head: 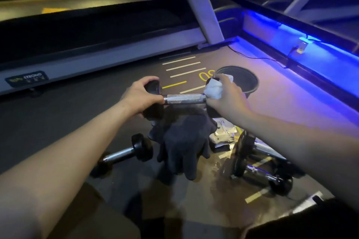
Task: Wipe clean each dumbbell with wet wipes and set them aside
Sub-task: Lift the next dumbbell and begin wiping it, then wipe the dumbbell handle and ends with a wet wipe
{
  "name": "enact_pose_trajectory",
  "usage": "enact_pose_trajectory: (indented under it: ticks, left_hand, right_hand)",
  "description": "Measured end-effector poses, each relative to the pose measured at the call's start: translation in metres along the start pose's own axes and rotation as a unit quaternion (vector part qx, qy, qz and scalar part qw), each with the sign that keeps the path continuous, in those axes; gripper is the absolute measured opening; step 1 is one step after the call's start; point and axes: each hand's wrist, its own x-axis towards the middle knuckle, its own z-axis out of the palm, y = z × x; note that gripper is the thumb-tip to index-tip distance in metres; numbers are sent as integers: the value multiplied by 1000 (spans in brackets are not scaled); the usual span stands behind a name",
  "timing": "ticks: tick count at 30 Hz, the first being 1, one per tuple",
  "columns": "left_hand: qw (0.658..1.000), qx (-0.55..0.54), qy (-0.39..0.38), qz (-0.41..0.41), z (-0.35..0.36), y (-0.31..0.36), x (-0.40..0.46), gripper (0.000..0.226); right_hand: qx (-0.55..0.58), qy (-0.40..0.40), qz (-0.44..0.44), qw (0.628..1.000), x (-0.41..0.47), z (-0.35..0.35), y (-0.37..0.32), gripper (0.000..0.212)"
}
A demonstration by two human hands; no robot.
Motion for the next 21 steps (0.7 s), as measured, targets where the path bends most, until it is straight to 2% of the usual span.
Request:
enact_pose_trajectory:
  ticks: [2,5,8,15,21]
  left_hand:
    - [1000,3,1,-3,2,-5,3,75]
    - [996,83,11,15,11,-21,3,72]
    - [993,109,15,33,14,-33,8,75]
    - [987,121,-81,65,1,-41,14,87]
    - [980,137,-117,84,-3,-42,4,109]
  right_hand:
    - [6,-13,1,1000,5,9,4,71]
    - [4,-51,13,999,5,25,12,67]
    - [-10,-48,16,999,8,33,19,66]
    - [-51,-44,-2,998,13,34,24,72]
    - [-135,-21,-86,987,10,22,18,80]
